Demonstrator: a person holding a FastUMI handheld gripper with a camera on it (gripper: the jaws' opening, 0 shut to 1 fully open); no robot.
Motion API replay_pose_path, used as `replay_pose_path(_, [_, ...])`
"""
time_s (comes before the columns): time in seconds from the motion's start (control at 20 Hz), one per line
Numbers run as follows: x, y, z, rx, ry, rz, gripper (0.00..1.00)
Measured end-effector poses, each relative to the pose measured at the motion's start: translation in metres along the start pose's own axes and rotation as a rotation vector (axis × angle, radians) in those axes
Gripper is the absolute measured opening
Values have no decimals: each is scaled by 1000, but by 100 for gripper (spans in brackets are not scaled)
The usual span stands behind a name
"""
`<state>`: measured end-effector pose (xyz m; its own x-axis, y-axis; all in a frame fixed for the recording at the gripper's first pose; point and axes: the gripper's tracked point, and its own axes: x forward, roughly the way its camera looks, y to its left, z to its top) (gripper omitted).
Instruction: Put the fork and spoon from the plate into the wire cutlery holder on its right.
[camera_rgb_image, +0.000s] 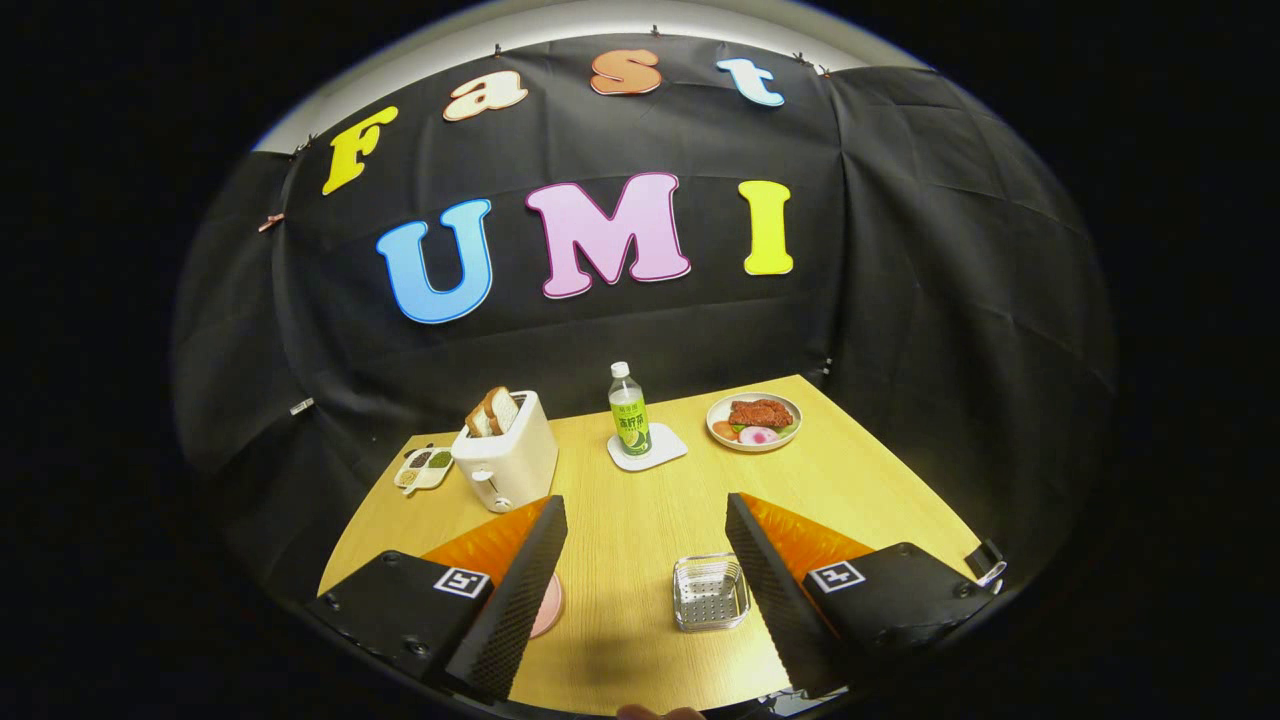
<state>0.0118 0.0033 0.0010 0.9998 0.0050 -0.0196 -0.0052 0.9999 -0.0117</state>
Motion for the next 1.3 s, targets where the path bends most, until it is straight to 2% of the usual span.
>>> replay_pose_path(0.3, [13, 24, 5, -9, 0, 42, 99])
replay_pose_path(0.55, [36, 72, -20, -69, 72, 110, 99])
replay_pose_path(0.75, [56, 115, -64, -126, 184, 171, 99])
replay_pose_path(0.95, [69, 145, -124, -177, 350, 224, 99])
replay_pose_path(1.2, [87, 161, -189, -202, 500, 214, 99])
replay_pose_path(1.3, [93, 167, -212, -203, 560, 216, 94])
